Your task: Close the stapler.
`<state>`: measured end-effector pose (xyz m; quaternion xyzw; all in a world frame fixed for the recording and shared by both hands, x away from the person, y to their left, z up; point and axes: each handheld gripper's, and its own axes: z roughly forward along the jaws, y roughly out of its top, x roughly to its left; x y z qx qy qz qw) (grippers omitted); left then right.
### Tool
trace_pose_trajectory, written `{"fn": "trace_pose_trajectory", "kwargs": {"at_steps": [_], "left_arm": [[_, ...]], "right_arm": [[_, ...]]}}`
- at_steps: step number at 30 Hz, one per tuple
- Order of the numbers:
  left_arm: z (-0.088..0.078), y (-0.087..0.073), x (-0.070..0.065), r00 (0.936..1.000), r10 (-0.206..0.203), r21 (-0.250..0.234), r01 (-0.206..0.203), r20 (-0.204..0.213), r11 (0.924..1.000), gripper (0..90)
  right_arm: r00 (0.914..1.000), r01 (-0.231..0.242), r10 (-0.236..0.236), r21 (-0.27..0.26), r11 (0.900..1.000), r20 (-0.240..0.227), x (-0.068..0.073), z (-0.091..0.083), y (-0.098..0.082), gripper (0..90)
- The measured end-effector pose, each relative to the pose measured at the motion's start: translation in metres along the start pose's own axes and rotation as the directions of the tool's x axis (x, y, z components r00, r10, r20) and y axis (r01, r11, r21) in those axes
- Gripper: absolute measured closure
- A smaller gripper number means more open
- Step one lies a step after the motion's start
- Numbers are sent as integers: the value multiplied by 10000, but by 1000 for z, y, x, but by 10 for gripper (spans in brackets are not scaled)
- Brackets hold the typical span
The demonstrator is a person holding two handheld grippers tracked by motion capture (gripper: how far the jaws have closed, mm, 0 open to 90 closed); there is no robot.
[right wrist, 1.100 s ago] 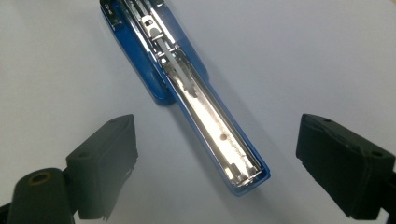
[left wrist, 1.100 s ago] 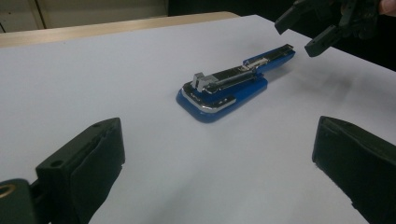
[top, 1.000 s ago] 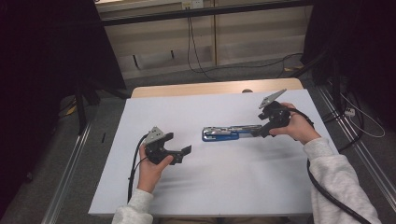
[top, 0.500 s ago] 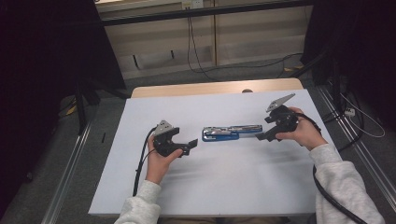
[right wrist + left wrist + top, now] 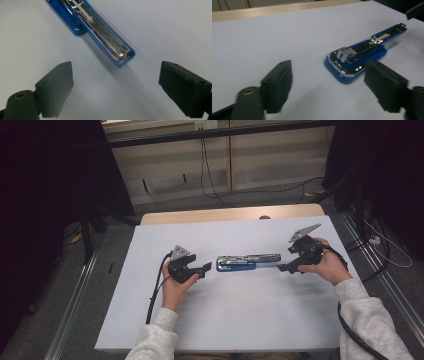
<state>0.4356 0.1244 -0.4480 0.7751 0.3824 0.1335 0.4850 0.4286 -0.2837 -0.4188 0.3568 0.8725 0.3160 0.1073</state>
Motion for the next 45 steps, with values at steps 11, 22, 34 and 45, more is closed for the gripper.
{"fn": "trace_pose_trajectory", "kwargs": {"at_steps": [11, 22, 34, 45], "left_arm": [[20, -2, -1, 9991, -425, 1034, 427, -39, 9937, 811], [36, -3, -8, 9998, -111, 1625, 85, 152, 9867, 900], [43, 2, -8, 9996, -122, 1459, 86, 237, 9893, 900], [48, 3, -12, 9997, -2, 1697, -38, 235, 9855, 900]], "right_arm": [[9994, -224, 218, 224, 9995, 274, -1, 3, -10, 279], [9966, -507, 482, 353, 9981, 675, -2, 5, -15, 690], [9939, -697, 659, 415, 9967, 880, 1, 13, -13, 900], [9946, -565, 530, 371, 9977, 897, 3, 16, -11, 900]]}}
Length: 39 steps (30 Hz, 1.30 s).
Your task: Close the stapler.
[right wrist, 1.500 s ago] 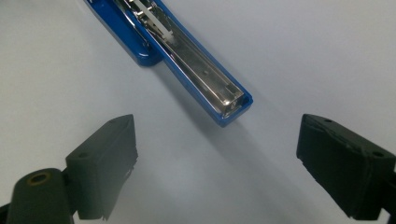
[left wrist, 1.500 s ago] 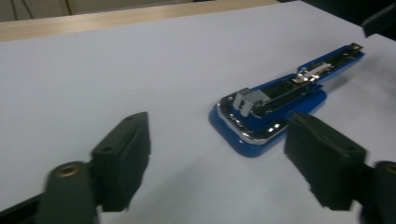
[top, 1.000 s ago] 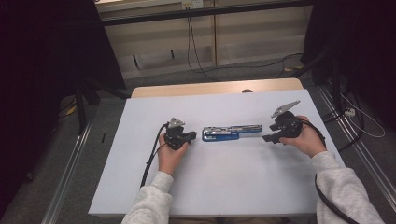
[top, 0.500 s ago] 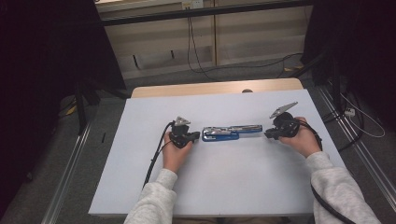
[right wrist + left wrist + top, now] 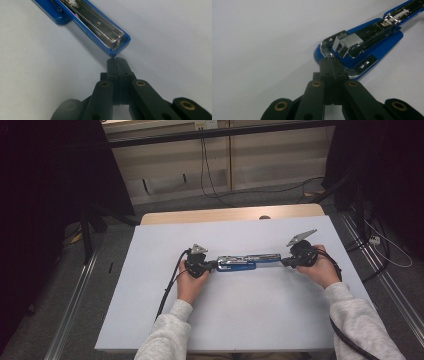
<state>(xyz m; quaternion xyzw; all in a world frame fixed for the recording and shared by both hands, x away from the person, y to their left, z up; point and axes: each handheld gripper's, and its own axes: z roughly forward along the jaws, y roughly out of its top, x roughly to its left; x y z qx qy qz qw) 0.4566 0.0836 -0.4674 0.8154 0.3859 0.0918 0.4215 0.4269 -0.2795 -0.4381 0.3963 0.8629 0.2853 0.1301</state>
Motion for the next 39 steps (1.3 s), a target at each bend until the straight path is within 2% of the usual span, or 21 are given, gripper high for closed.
{"fn": "trace_pose_trajectory", "kwargs": {"at_steps": [2, 3, 5, 9, 10, 11, 16, 22, 26, 28, 29, 32, 33, 35, 37, 39], "left_arm": [[0, 0, 0, 10000, -35, 9, 35, 35, 10000, 900], [0, 0, 1, 9999, 61, 12, -61, -88, 10000, 900], [0, 0, 1, 10000, 24, 46, -24, 58, 10000, 900], [0, 0, 0, 10000, -50, 18, 50, 20, 10000, 900], [0, 0, 1, 10000, 34, 110, -34, -14, 9999, 900], [1, 0, 0, 9999, -105, -19, 105, -47, 9999, 900], [1, 0, 1, 9999, -124, -39, 124, 24, 9999, 900], [1, 0, 0, 9999, -134, -28, 134, -48, 9999, 900], [1, 0, 2, 10000, -72, -9, 72, -38, 10000, 894], [-1, 0, 3, 9999, 1, 81, 0, -153, 10000, 879], [-1, 0, 3, 9996, -110, -16, 110, -241, 9999, 854], [-2, 0, 4, 9997, -187, -18, 187, -144, 9998, 811], [-3, 1, 5, 9997, -238, -37, 238, -101, 9997, 811], [-5, 2, 5, 9996, -159, -128, 156, -245, 9998, 751], [-9, 3, 6, 9995, -168, -205, 163, -255, 9997, 735], [-12, 2, 6, 9994, -297, -309, 291, -180, 9991, 670]], "right_arm": [[10000, 2, -2, -14, 10000, 35, 0, -1, 0, 900], [10000, 34, -34, -54, 10000, 1, -1, -1, 1, 900], [10000, 24, -24, -72, 10000, -11, -1, 0, 1, 900], [9998, 188, -188, -92, 9998, 4, 0, 3, 2, 900], [10000, 75, -75, -34, 10000, 29, 1, 2, 2, 900], [9997, 225, -225, -156, 9996, -32, 1, 2, 3, 900], [9999, 125, -123, -403, 9991, 48, 2, -2, 5, 900], [9999, 88, -101, -921, 9957, -140, 5, -7, 11, 900], [9996, 192, -210, -951, 9953, -180, 7, -6, 14, 885], [9997, 167, -185, -905, 9958, -186, 7, -6, 13, 858], [9997, 122, -139, -871, 9961, -190, 7, -5, 12, 802], [9995, -3, -23, -841, 9965, -304, 6, -4, 10, 765], [9995, -117, 90, -854, 9963, -314, 5, -4, 9, 727], [9982, -301, 245, -1047, 9940, -539, 4, -4, 7, 672], [9978, -412, 354, -1062, 9935, -561, 4, -5, 6, 660], [9967, -566, 498, -1106, 9923, -638, 5, -6, 5, 599]]}}
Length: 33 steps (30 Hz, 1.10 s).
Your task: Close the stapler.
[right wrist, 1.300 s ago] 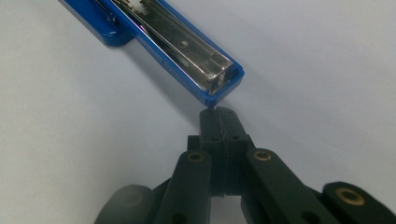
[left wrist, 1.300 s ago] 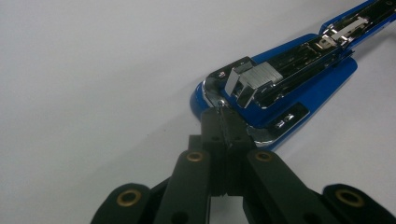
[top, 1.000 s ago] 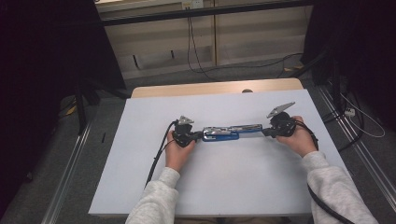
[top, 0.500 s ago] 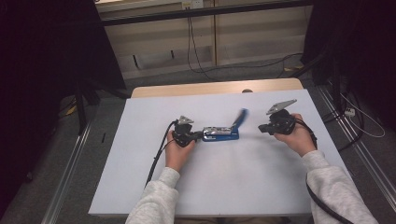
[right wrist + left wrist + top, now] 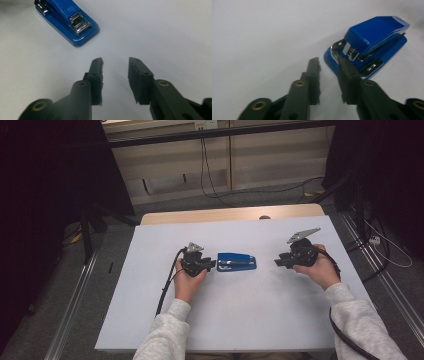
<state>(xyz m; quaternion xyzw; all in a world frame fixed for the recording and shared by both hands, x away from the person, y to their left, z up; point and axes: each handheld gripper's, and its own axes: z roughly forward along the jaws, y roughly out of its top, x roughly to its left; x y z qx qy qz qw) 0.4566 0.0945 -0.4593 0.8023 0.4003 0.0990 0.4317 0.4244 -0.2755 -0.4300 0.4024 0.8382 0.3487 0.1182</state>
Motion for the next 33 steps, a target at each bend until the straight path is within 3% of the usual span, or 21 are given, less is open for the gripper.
{"fn": "trace_pose_trajectory", "kwargs": {"at_steps": [3, 5, 7, 10, 15, 18, 27, 33], "left_arm": [[-8, -1, 1, 9998, -39, -166, 42, 196, 9999, 575], [-10, -2, 1, 9997, -4, -120, 7, 241, 9999, 532], [-15, -2, 2, 9995, -11, -32, 12, 312, 10000, 435], [-23, -3, 2, 9993, -168, -319, 178, 335, 9993, 329], [-32, -4, 2, 9985, -153, -425, 176, 532, 9989, 209], [-38, -5, 3, 9984, -132, -469, 158, 554, 9988, 144], [-55, -13, 6, 9968, -119, -605, 167, 787, 9980, 103], [-70, -16, 7, 9971, 238, -726, -185, 727, 9972, 89]], "right_arm": [[9991, -393, 391, -79, 9992, -190, 1, -1, -1, 511], [9990, -400, 398, -94, 9992, -212, 2, -1, -1, 495], [9990, -404, 402, -124, 9991, -180, 5, -2, -2, 408], [9983, -524, 521, -101, 9986, -257, 12, -4, -7, 306], [9973, -711, 707, -201, 9973, -208, 18, -8, -11, 207], [9982, -580, 577, -257, 9980, -151, 22, -11, -13, 180], [9993, -295, 293, -90, 9995, -219, 38, -18, -26, 116], [9989, -322, 313, -245, 9992, -349, 47, -26, -33, 102]]}}
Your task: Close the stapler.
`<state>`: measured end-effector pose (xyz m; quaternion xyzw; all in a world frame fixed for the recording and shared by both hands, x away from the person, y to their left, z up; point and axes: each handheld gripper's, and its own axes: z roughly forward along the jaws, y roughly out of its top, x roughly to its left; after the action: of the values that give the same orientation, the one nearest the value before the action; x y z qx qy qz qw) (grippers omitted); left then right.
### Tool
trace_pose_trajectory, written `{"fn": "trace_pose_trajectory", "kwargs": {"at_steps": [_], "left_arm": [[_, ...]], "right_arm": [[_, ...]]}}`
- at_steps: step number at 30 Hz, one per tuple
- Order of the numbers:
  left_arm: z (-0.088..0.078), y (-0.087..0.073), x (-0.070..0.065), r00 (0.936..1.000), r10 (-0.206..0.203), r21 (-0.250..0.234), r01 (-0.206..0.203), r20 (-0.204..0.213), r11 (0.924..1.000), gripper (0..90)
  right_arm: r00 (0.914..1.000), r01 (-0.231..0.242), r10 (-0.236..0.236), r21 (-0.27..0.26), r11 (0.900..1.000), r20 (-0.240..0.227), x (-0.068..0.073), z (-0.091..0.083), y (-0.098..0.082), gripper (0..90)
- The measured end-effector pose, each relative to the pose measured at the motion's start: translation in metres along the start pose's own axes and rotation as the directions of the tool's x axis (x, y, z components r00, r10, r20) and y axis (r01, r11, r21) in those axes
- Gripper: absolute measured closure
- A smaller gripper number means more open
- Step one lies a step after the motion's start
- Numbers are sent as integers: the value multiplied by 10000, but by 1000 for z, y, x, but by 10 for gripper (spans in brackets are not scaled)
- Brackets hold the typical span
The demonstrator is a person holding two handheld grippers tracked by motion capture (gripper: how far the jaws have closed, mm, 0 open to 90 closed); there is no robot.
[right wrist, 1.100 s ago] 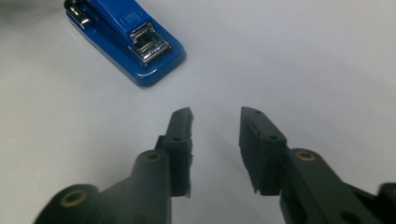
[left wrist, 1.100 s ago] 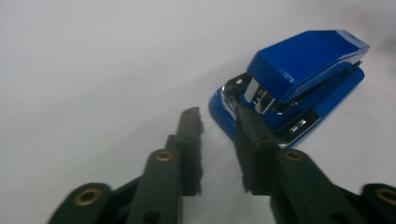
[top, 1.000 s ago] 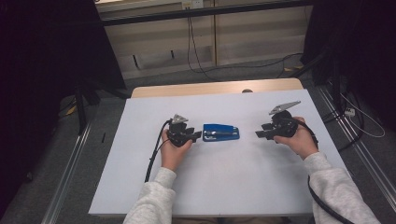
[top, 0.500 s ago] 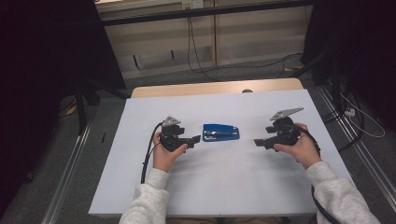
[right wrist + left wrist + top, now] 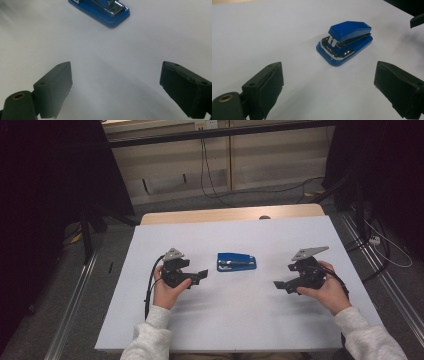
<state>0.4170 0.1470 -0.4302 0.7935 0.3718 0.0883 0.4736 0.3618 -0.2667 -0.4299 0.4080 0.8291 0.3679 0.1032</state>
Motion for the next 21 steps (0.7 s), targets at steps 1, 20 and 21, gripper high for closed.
{"fn": "trace_pose_trajectory", "kwargs": {"at_steps": [1, 20, 21], "left_arm": [[-2, -1, -1, 10000, 49, -46, -48, 19, 10000, 89], [-38, -21, 2, 9999, 139, -85, -139, -53, 9999, 86], [-39, -22, 2, 10000, 79, -146, -80, -51, 9999, 86]], "right_arm": [[10000, 13, -13, 37, 10000, 12, 1, -2, -1, 102], [9999, 132, -131, 99, 9999, -82, 16, -17, -18, 101], [9998, 161, -159, 137, 9998, -121, 16, -18, -20, 101]]}}
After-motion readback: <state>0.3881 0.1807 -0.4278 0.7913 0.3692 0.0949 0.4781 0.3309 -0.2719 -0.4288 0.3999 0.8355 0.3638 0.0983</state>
